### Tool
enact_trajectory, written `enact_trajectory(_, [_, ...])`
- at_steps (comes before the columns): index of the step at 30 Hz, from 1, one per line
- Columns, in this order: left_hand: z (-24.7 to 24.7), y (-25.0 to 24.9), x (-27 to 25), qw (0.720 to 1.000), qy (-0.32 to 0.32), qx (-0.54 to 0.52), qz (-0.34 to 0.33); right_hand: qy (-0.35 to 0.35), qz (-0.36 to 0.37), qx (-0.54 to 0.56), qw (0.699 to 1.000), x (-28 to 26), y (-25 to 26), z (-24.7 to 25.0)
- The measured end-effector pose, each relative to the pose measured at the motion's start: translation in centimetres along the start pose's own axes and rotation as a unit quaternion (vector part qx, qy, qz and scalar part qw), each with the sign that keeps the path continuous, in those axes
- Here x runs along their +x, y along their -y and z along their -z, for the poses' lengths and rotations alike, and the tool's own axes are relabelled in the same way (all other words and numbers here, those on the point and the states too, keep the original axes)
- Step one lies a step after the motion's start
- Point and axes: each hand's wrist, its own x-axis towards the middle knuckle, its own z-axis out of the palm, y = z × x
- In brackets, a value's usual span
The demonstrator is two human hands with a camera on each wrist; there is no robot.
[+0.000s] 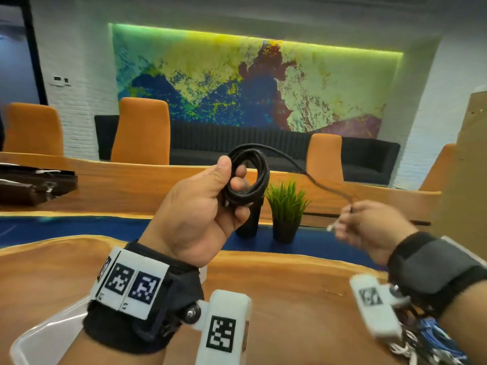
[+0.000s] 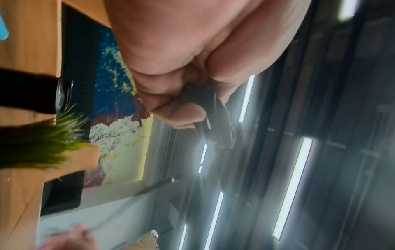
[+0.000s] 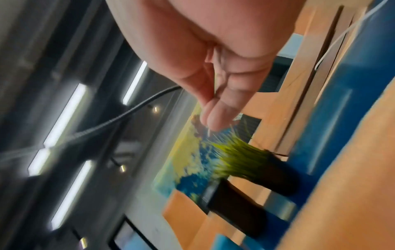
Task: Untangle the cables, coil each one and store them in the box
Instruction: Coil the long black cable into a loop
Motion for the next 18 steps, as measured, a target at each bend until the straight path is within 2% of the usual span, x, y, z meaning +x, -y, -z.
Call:
enact_trajectory(2, [-0.2, 0.1, 0.0, 1.000, -0.001, -0.002, 0.007, 0.083, -0.021, -0.147, 0.985, -1.5, -2.4, -1.3])
enact_trajectory(3, [-0.3, 0.3, 0.0, 1.000, -0.003, 0.005, 0.010, 0.132, -0.025, -0.177, 0.975, -2.6, -3.0, -2.2])
enact_trajectory(4, [-0.3, 0.5, 0.0, 1.000, -0.005, 0.015, 0.013, 0.174, -0.024, -0.164, 0.971, -3.6, -3.2, -3.0])
enact_trajectory(6, [-0.4, 0.8, 0.1, 0.999, -0.005, 0.033, 0.019, 0.216, -0.011, -0.039, 0.976, -5.0, -2.2, -4.3])
enact_trajectory(8, [-0.3, 1.0, 0.1, 0.998, -0.002, 0.048, 0.026, 0.217, -0.002, 0.138, 0.966, -5.5, -0.2, -5.2])
enact_trajectory(10, [-0.2, 1.1, 0.1, 0.998, 0.004, 0.062, 0.029, 0.217, 0.013, 0.251, 0.943, -5.6, 1.8, -5.6])
enact_trajectory(11, [-0.2, 1.1, 0.1, 0.997, 0.007, 0.067, 0.029, 0.221, 0.026, 0.260, 0.940, -5.7, 2.4, -5.7])
enact_trajectory(15, [-0.1, 1.3, 0.2, 0.996, 0.024, 0.083, 0.026, 0.232, 0.058, 0.181, 0.954, -6.2, 2.7, -6.4])
enact_trajectory(18, [0.0, 1.3, 0.1, 0.995, 0.030, 0.096, 0.026, 0.258, 0.038, 0.220, 0.940, -6.1, 2.3, -6.2])
